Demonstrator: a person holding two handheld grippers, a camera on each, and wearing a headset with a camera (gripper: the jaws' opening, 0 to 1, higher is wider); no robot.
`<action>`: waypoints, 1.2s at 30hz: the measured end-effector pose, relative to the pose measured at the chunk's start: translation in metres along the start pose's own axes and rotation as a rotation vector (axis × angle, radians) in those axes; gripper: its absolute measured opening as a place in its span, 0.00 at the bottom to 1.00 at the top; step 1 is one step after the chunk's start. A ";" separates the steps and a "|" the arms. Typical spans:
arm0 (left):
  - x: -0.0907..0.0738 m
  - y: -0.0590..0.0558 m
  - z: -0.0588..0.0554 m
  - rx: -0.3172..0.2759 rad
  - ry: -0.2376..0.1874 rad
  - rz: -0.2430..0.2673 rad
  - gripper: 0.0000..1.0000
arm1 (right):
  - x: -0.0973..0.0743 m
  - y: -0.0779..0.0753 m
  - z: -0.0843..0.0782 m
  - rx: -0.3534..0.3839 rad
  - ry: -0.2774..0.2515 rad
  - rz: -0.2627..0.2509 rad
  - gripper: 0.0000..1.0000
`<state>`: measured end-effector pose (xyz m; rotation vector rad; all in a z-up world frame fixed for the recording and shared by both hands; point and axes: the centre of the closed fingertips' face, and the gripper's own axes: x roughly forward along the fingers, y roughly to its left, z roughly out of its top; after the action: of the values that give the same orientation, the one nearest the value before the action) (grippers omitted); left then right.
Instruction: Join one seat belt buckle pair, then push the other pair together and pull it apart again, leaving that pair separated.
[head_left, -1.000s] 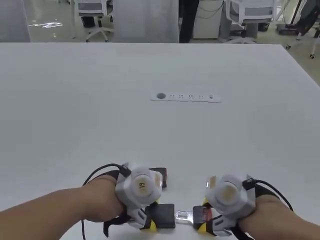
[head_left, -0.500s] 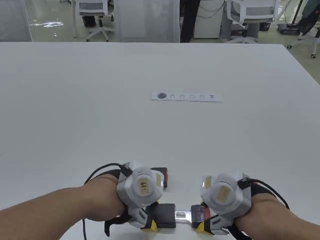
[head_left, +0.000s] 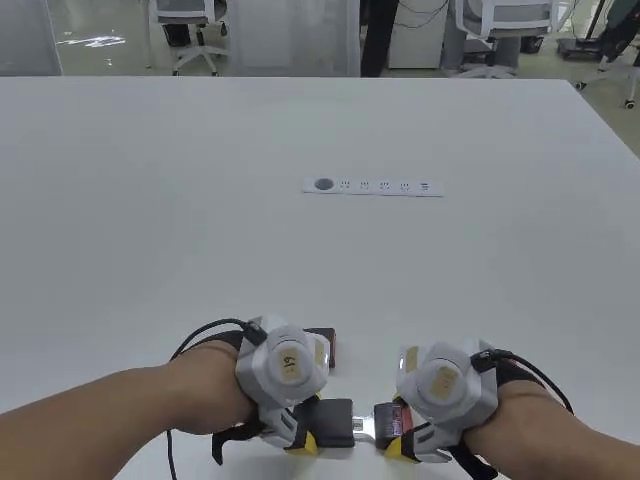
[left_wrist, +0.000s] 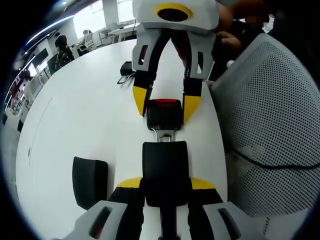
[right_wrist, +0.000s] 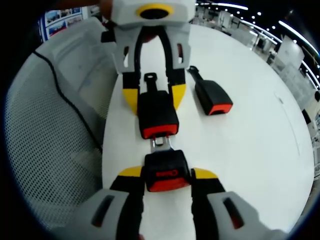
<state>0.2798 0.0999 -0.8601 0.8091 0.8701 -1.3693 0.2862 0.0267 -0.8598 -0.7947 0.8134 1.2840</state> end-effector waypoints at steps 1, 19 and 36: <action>0.000 0.000 0.000 0.000 -0.003 -0.001 0.34 | 0.000 0.000 0.000 0.002 -0.001 -0.001 0.35; 0.000 0.000 0.001 0.033 -0.024 -0.014 0.33 | 0.007 0.005 0.014 0.017 -0.029 -0.021 0.32; 0.001 0.000 0.002 0.030 -0.027 -0.010 0.33 | 0.007 0.005 0.019 0.013 -0.035 -0.013 0.33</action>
<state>0.2798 0.0976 -0.8601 0.8092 0.8352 -1.4016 0.2829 0.0470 -0.8572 -0.7644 0.7860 1.2766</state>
